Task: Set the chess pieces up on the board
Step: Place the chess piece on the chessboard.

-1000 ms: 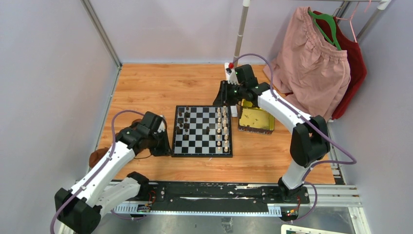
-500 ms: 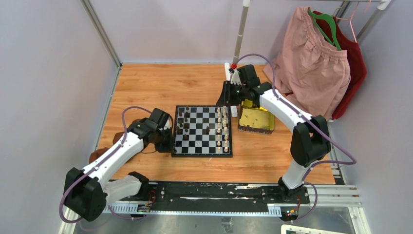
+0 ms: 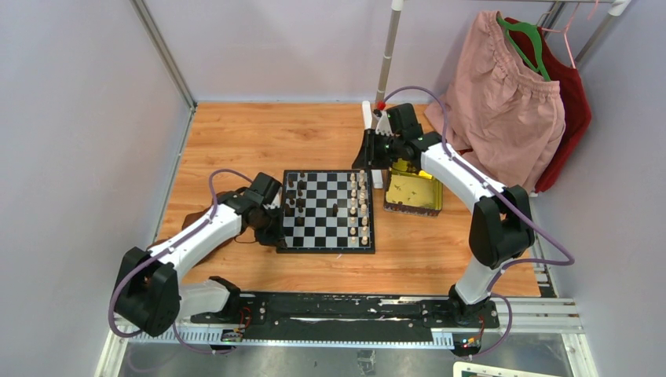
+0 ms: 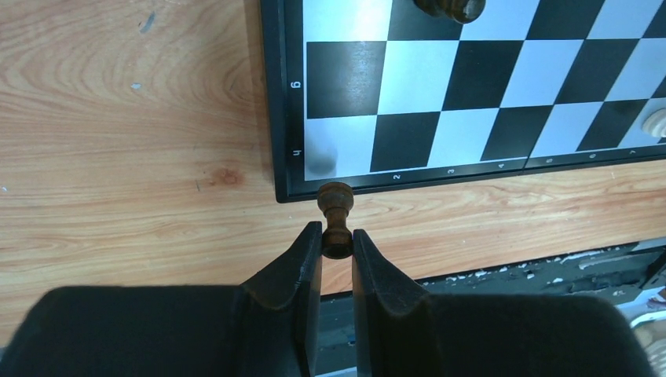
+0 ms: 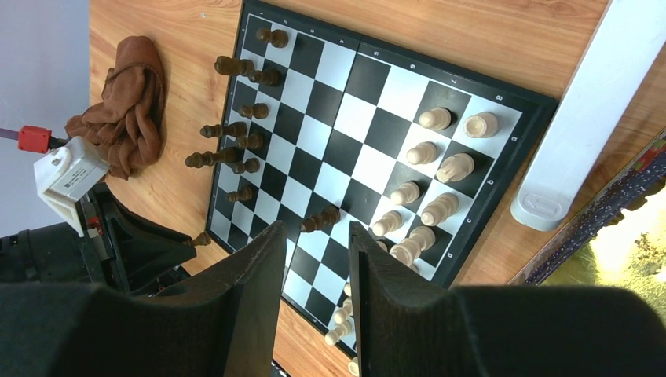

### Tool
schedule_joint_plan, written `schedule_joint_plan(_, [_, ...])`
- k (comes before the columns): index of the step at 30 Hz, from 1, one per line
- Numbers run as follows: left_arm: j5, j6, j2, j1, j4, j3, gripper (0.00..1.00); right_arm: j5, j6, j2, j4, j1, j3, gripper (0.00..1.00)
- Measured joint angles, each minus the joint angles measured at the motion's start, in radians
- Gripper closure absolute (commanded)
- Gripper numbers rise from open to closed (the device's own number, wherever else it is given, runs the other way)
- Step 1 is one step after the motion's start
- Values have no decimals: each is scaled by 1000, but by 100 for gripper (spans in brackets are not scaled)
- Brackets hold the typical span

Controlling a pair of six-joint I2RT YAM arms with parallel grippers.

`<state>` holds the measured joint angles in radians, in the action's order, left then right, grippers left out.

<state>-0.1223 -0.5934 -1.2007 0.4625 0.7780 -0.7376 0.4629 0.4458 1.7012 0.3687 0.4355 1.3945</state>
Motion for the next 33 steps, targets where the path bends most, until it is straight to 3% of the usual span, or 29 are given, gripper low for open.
schedule_joint_plan(17, [20, 19, -91, 12, -11, -40, 96, 8, -2, 0, 0, -13, -18, 60])
schedule_joint_plan(23, [22, 24, -121, 12, -16, -63, 91, 11, -2, 0, 0, -24, -20, 60])
schedule_joint_plan(33, [33, 42, -135, 18, -2, -64, 56, 25, -2, 0, -1, -40, -31, 60])
